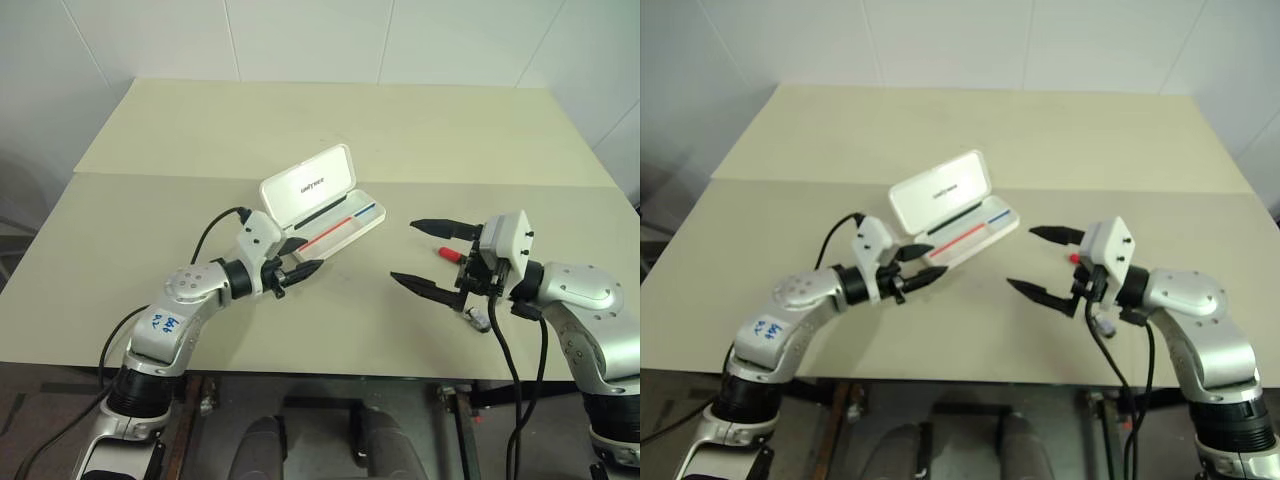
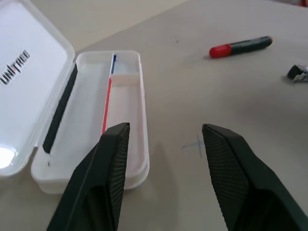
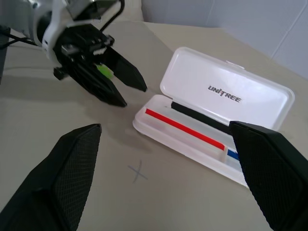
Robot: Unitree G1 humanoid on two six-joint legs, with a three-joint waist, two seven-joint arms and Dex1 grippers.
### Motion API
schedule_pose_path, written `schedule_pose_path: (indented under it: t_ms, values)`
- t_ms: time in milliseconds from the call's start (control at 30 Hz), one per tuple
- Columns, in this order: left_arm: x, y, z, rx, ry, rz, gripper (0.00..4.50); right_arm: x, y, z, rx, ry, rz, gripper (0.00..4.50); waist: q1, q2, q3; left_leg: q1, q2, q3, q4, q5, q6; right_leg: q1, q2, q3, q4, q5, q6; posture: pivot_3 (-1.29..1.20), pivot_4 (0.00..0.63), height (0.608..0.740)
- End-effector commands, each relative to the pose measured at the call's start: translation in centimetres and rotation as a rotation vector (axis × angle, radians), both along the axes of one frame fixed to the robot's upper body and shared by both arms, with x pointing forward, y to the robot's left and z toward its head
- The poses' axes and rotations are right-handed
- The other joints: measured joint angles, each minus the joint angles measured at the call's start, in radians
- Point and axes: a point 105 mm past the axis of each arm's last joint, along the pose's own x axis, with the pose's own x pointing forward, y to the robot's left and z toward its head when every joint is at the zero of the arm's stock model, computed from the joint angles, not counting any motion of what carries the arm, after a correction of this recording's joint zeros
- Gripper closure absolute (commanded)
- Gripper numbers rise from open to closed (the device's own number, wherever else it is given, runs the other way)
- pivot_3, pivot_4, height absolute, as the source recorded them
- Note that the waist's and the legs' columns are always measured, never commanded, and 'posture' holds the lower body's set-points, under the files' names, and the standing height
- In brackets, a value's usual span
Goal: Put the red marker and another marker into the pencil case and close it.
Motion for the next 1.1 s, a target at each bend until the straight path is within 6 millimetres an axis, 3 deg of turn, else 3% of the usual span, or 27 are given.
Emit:
schedule_pose_path:
  t_ms: [33, 433, 767, 867, 1067, 1100]
  values:
    - [1.2, -0.4, -0.5, 0.024, -0.001, 0.064, 1.98, -0.7, 0.7, 1.2, 0.02, -0.056, 0.016, 0.0, 0.002, 0.0, 0.0, 0.0, 0.0, 0.0, 0.0, 0.0, 0.0, 0.0, 0.0, 0.0, 0.0, 0.0, 0.0, 0.0, 0.15, 0.74]
    - [3.2, -1.7, -2.1, 0.076, 0.026, 0.104, 1.98, -1.1, 2.2, 1.6, 0.053, -0.079, 0.027, 0.0, 0.0, -0.001, 0.0, 0.0, 0.0, 0.0, 0.001, 0.0, 0.0, 0.0, 0.0, 0.0, 0.0, 0.0, -0.001, 0.0, 0.15, 0.74]
    - [4.3, -1.4, -2.5, 0.164, 0.031, 0.143, 1.98, -1.0, 2.3, 2.0, 0.079, -0.109, 0.01, 0.0, 0.0, -0.001, -0.001, 0.0, 0.0, 0.0, 0.001, 0.0, 0.0, 0.0, 0.001, 0.0, 0.0, 0.001, -0.001, 0.0, 0.15, 0.74]
    - [4.7, -1.1, -2.7, 0.195, 0.041, 0.153, 2.61, -0.9, 2.5, 2.1, 0.087, -0.12, 0.009, 0.0, -0.002, -0.001, -0.001, 0.0, 0.0, 0.0, 0.002, 0.0, 0.0, 0.0, 0.001, 0.001, 0.0, 0.001, -0.001, 0.0, 0.15, 0.74]
    - [4.9, -0.8, -3.0, 0.226, 0.054, 0.153, 4.47, -0.7, 2.6, 2.3, 0.097, -0.135, 0.007, 0.0, -0.006, -0.001, -0.001, 0.0, 0.001, 0.001, 0.003, 0.0, 0.0, 0.0, 0.002, 0.001, 0.0, 0.002, -0.003, 0.0, 0.15, 0.74]
    - [4.9, -0.9, -2.9, 0.225, 0.054, 0.151, 4.47, -0.7, 2.6, 2.3, 0.098, -0.137, 0.006, 0.0, -0.007, -0.001, -0.001, 0.001, 0.001, 0.001, 0.004, 0.0, 0.001, 0.001, 0.002, 0.001, 0.0, 0.003, -0.004, 0.0, 0.15, 0.74]
